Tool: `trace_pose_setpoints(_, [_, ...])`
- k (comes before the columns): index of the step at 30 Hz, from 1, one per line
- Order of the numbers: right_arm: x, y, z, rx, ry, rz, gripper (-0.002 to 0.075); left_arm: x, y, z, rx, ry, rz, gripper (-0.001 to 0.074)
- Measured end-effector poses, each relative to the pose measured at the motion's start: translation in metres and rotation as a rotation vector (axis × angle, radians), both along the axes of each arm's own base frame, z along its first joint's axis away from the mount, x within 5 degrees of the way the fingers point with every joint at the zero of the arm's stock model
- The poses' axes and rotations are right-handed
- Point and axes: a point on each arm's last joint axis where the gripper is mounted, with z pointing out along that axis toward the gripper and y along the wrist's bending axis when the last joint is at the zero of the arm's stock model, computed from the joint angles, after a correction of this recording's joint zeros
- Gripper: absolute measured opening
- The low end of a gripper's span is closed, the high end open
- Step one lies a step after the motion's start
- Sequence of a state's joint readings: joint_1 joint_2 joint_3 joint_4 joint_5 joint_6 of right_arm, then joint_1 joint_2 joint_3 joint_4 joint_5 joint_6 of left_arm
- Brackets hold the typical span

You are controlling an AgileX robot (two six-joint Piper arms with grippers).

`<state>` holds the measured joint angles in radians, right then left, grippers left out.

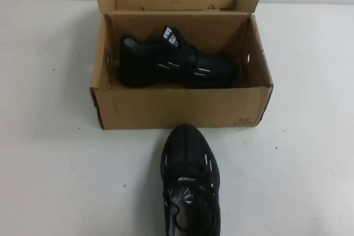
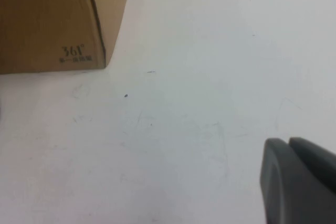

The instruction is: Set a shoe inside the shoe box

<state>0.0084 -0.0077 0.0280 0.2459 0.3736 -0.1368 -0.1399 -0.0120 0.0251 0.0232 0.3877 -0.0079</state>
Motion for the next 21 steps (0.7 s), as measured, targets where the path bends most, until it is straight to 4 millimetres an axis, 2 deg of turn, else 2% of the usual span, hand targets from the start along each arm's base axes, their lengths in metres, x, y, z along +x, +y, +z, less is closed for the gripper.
trace_pose_setpoints(21, [0.0, 0.0, 0.0, 0.0, 0.0, 0.0, -0.0017, 0.0002, 0.0, 0.0008, 0.015, -0.011, -0.005, -0.0001])
